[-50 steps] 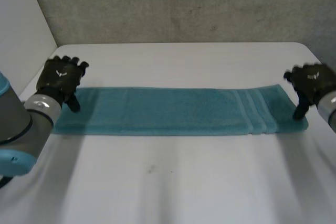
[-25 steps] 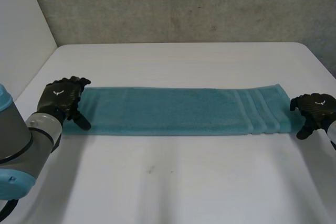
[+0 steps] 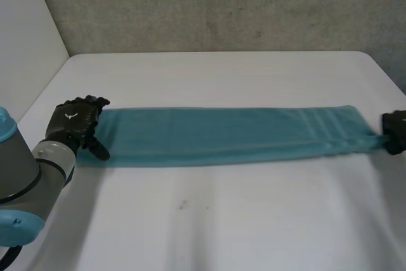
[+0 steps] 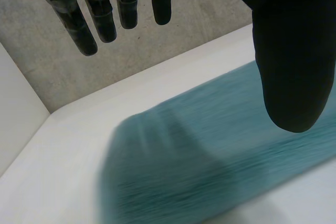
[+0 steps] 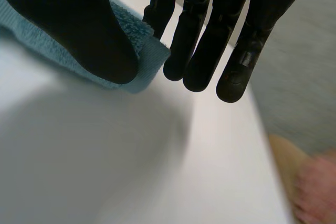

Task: Fold the laundry

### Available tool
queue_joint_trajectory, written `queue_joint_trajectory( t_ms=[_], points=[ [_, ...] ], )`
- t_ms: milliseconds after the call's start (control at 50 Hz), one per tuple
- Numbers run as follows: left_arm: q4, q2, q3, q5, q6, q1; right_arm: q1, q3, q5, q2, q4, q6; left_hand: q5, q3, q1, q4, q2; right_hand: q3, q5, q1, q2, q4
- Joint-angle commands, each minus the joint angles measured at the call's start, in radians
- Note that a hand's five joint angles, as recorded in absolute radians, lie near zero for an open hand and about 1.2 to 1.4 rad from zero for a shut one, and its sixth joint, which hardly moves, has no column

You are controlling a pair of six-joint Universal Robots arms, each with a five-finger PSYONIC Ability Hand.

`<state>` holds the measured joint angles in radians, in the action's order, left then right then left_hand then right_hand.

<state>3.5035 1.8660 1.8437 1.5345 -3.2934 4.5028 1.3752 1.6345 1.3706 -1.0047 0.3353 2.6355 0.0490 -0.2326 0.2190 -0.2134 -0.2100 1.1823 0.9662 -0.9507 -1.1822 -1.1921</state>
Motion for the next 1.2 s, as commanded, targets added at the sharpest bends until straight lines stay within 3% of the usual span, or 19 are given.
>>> queue_joint_trajectory(
  t_ms=[20,140,260,360,380,420,440,480,500,600,640,800,940,960,980,1000,1020,1100,1200],
  points=[
    [0.0,-0.007,0.006,0.001,0.0,-0.005,-0.1,-0.089,0.137,-0.008,-0.004,-0.014,-0.048,0.057,-0.044,0.038,0.035,0.214,0.256,-0.446,-0.214,-0.204],
    [-0.001,-0.005,0.006,0.003,0.0,-0.004,-0.177,-0.175,0.145,-0.008,-0.042,-0.067,-0.048,0.057,-0.044,0.038,0.035,0.214,0.256,-0.446,-0.214,-0.204],
    [-0.001,-0.004,0.006,0.004,0.0,-0.004,-0.148,-0.2,0.137,-0.025,-0.084,-0.108,-0.048,0.057,-0.044,0.038,0.035,0.214,0.256,-0.446,-0.214,-0.204],
    [-0.001,-0.01,0.005,0.004,0.0,0.006,0.098,-0.229,0.133,-0.084,-0.082,-0.086,-0.048,0.057,-0.044,0.038,0.035,0.214,0.256,-0.446,-0.214,-0.204],
    [-0.001,-0.01,0.005,0.004,0.0,0.006,0.099,-0.229,0.133,-0.084,-0.082,-0.086,-0.048,0.057,-0.044,0.038,0.035,0.214,0.256,-0.446,-0.214,-0.204],
    [0.0,-0.01,0.005,0.004,0.0,0.007,0.259,-0.257,0.13,-0.086,-0.075,-0.089,-0.048,0.057,-0.044,0.038,0.035,0.214,0.256,-0.446,-0.214,-0.204],
    [0.0,-0.01,0.005,0.004,0.002,0.007,0.26,-0.257,0.13,-0.086,-0.075,-0.089,-0.048,0.057,-0.044,0.038,0.035,0.214,0.256,-0.446,-0.214,-0.204],
    [0.0,-0.01,0.005,0.004,0.0,0.007,0.443,-0.312,0.119,-0.078,-0.056,-0.094,-0.048,0.057,-0.044,0.038,0.035,0.214,0.256,-0.446,-0.214,-0.204],
    [0.0,-0.01,0.005,0.004,0.0,0.01,0.444,-0.312,0.119,-0.078,-0.056,-0.094,-0.048,0.057,-0.044,0.038,0.035,0.214,0.256,-0.446,-0.214,-0.204],
    [0.0,-0.013,0.005,0.006,0.0,0.013,0.673,-0.413,0.105,0.008,-0.025,-0.101,-0.048,0.057,-0.044,0.038,0.035,0.214,0.256,-0.446,-0.214,-0.204],
    [0.0,-0.013,0.005,0.006,0.002,0.013,0.815,-0.494,0.081,0.102,-0.006,-0.101,-0.048,0.057,-0.044,0.038,0.035,0.214,0.256,-0.446,-0.214,-0.204],
    [0.0,-0.013,0.005,0.006,0.0,0.013,1.03,-0.617,0.036,0.316,-0.005,-0.098,-0.048,0.057,-0.044,0.038,0.035,0.214,0.256,-0.446,-0.214,-0.204],
    [-0.001,-0.013,0.006,0.006,0.002,0.013,1.091,-0.631,0.034,0.403,-0.032,-0.101,-0.048,0.057,-0.044,0.038,0.035,0.206,0.248,-0.438,-0.206,-0.197],
    [-0.001,-0.013,0.006,0.006,0.002,0.012,1.088,-0.631,0.039,0.394,-0.036,-0.097,-0.048,0.057,-0.044,0.038,0.035,-0.166,-0.124,-0.066,0.166,0.176],
    [-0.001,-0.013,0.006,0.006,0.002,0.012,1.088,-0.631,0.039,0.394,-0.036,-0.097,-0.048,0.057,-0.044,0.038,0.035,-0.17,-0.128,-0.062,0.169,0.179],
    [-0.001,-0.013,0.006,0.006,0.002,0.012,1.084,-0.63,0.048,0.377,-0.039,-0.097,-0.048,0.057,-0.044,0.038,0.035,-0.547,-0.506,0.316,0.547,0.557],
    [-0.001,-0.013,0.006,0.006,0.002,0.012,1.082,-0.624,0.07,0.333,-0.045,-0.088,-0.048,0.057,-0.044,0.038,0.035,-0.729,-0.687,0.497,0.728,0.738],
    [-0.001,-0.013,0.005,0.004,0.002,0.003,1.046,-0.592,0.138,0.211,-0.071,-0.053,-0.048,0.057,-0.044,0.038,0.035,-1.008,-0.966,0.776,1.008,1.018],
    [-0.001,-0.013,-0.006,-0.001,0.002,-0.007,0.923,-0.492,0.208,0.058,-0.114,0.072,-0.048,0.057,-0.044,0.038,0.035,-1.008,-0.966,0.776,1.008,1.018]
  ],
)
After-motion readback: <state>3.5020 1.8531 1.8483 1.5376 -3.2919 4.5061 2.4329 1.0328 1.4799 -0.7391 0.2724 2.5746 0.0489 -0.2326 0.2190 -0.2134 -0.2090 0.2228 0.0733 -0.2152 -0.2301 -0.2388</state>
